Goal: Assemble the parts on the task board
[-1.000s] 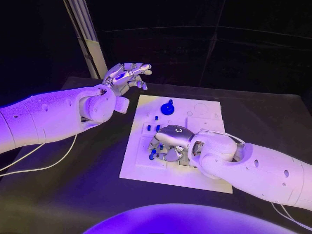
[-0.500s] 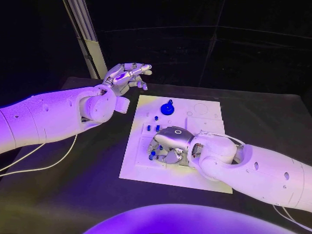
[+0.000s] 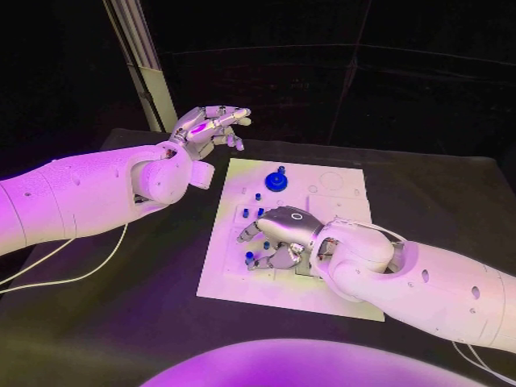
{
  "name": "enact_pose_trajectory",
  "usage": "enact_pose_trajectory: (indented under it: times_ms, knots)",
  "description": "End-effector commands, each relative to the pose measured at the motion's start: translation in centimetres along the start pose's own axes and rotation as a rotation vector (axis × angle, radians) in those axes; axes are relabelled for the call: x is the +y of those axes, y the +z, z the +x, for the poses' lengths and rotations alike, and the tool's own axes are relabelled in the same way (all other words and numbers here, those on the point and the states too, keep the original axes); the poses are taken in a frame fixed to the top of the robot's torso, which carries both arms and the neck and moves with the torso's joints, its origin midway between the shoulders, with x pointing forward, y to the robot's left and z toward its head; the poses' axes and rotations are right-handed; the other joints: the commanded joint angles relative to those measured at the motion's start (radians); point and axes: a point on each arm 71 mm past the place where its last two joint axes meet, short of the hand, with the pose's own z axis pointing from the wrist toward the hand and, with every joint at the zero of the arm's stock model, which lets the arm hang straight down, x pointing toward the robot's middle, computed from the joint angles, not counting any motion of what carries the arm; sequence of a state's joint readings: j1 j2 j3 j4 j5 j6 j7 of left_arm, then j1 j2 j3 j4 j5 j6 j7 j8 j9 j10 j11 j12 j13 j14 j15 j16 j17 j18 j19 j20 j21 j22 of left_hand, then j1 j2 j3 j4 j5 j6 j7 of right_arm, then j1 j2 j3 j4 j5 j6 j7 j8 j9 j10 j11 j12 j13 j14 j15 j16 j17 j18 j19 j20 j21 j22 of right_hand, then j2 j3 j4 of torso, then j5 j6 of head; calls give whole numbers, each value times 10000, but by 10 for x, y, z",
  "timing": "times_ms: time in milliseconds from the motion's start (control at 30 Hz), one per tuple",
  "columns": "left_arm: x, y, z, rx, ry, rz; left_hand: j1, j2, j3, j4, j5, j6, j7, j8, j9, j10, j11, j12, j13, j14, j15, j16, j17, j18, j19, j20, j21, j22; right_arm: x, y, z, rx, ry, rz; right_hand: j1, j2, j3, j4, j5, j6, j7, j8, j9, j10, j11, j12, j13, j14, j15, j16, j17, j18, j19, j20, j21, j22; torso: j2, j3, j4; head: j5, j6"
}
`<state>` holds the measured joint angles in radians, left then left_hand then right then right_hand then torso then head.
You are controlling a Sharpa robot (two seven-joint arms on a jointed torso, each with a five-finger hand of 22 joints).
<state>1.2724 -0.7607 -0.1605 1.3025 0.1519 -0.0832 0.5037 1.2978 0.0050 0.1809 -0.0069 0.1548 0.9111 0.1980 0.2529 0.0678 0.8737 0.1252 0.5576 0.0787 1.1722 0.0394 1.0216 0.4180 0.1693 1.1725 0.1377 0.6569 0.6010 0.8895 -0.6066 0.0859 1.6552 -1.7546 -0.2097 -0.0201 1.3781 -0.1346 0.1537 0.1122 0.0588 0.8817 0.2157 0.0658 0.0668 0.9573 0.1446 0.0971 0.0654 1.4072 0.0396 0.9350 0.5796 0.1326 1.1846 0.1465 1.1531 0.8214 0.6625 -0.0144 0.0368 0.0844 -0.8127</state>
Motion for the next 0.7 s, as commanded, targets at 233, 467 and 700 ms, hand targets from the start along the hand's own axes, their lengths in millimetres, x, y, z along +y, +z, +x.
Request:
enact_pose_trajectory:
  times_ms: [233, 467, 700]
  knots:
    - [-2, 0, -1, 115, -38, 42, 116, -5, -34, -8, -68, -57, -17, 47, -4, -92, -3, 34, -11, -61, -3, 70, -10, 129, -97, 6, 58, 11, -9, -33, -11, -905, 1163, 446, 240, 379, -432, 89, 173, 465, -102, 77, 60, 551, -132, 548, 63, 184, -48, 226, 336, 52, 387, -73, 250, 464, -19, 13, -35, -90, 119]
    - [-2, -2, -3, 104, -43, 38, 121, -4, -38, -9, -69, -62, -15, 49, -4, -97, -1, 38, -14, -62, -1, 72, -12, 129, -101, 7, 62, 13, -43, -83, -27, -667, 2725, 2969, -420, 490, -983, 763, 577, 1144, -734, 491, 167, 3396, -874, 2398, 952, 735, -603, 1862, 2470, -309, 1455, -539, 1500, 2436, -85, -26, -87, -581, 365]
    - [-1, -4, -4, 78, -24, -7, 125, -3, -41, -9, -70, -66, -13, 51, -5, -102, 1, 42, -17, -64, 0, 74, -14, 130, -105, 9, 66, 14, -75, -132, -33, -506, 3410, 5938, -1007, 768, -2023, 1767, 1907, 1155, -979, 1171, 280, 3256, -1122, 4525, 3204, 818, -801, 2980, 3913, -508, 1908, -841, 2225, 3555, -129, -13, -239, -1015, 444]
